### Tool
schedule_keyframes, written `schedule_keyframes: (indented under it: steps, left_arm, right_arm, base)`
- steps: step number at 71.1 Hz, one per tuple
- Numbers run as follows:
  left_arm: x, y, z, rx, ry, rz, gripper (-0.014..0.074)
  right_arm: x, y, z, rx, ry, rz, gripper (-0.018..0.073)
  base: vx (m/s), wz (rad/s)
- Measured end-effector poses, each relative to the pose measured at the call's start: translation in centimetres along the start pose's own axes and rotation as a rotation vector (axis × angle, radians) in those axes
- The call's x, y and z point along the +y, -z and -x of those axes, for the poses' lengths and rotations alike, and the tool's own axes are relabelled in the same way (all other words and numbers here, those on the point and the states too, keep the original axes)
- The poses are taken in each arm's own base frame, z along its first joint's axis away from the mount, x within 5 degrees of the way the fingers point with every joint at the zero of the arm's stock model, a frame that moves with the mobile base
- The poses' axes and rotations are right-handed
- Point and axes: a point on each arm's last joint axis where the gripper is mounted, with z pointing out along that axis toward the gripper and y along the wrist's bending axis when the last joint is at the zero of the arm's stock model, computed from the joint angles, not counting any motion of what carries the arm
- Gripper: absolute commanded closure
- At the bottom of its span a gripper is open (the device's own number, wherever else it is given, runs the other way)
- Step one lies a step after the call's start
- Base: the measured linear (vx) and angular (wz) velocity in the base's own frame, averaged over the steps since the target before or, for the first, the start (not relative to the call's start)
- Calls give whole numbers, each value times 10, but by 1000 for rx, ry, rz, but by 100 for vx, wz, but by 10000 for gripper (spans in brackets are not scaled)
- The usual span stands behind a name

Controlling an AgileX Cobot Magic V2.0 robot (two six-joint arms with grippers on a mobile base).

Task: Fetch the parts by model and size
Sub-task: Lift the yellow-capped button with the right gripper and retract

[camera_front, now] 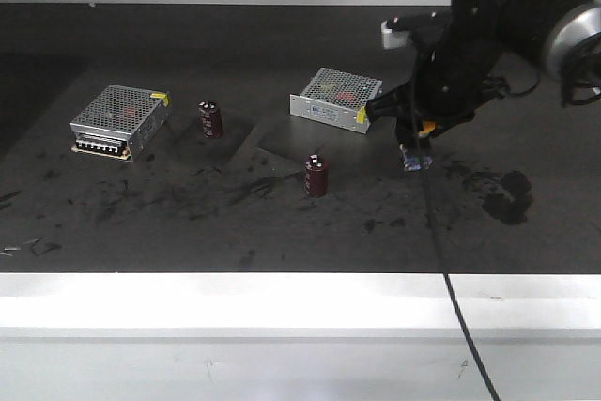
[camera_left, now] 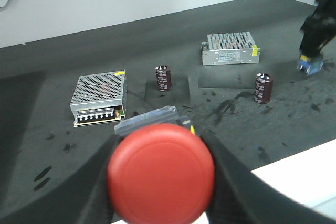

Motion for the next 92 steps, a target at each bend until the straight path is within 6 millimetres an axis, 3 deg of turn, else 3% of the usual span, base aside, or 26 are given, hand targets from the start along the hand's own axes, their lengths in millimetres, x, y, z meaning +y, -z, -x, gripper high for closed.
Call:
schedule_keyframes:
  steps: [10, 19, 44, 72, 92]
  left_arm:
    - [0, 0, 0, 0, 0, 0, 603]
    - [0, 0, 0, 0, 0, 0, 603]
    - [0, 0, 0, 0, 0, 0, 603]
    - [0, 0, 0, 0, 0, 0, 603]
    - [0, 0, 0, 0, 0, 0, 603]
  right_arm:
    - [-2, 40, -11, -92, 3, 0, 569]
    - [-4, 72, -32, -204, 6, 7, 569]
    - [-7, 123, -132, -483, 8, 20, 569]
    - [-9, 141, -257, -817, 1, 35, 569]
    - [-8, 133, -299, -911, -25, 63, 569]
  base:
    - [0, 0]
    - [0, 0]
    - [0, 0]
    - [0, 0]
    - [0, 0]
